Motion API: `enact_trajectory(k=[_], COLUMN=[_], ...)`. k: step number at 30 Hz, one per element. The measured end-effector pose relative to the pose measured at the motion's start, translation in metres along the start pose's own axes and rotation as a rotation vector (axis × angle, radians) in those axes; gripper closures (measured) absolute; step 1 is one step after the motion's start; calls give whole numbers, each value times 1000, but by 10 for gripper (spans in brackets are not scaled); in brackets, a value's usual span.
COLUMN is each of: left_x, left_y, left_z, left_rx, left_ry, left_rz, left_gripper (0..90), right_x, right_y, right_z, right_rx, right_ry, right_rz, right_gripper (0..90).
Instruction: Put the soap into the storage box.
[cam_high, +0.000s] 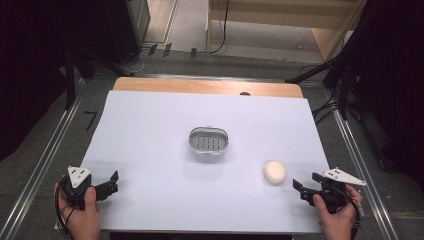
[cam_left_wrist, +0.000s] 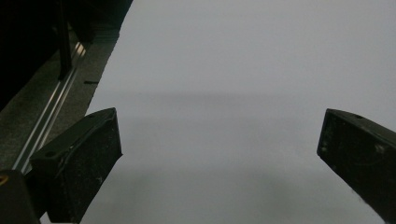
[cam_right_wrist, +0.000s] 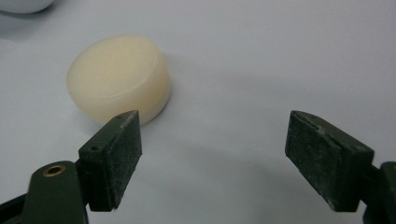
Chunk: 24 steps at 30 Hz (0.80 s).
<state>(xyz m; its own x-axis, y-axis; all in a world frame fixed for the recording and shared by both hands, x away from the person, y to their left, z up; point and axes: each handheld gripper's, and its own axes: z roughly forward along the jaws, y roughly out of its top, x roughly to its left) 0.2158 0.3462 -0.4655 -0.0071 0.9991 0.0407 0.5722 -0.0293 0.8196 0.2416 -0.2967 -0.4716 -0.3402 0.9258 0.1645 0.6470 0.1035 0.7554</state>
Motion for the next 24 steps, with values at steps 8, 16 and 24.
enact_trajectory(k=[8,16,24], left_x=[0,0,0], left_y=[0,0,0], left_z=[0,0,0], left_rx=[0,0,0], left_ry=[0,0,0], left_rz=[0,-1,0], left_gripper=[1,2,1], right_x=[8,19,27], right_y=[2,3,4], right_z=[5,12,19], right_rx=[18,34,47], right_ry=[21,52,70], right_rz=[-18,-39,-49], right_gripper=[189,181,168])
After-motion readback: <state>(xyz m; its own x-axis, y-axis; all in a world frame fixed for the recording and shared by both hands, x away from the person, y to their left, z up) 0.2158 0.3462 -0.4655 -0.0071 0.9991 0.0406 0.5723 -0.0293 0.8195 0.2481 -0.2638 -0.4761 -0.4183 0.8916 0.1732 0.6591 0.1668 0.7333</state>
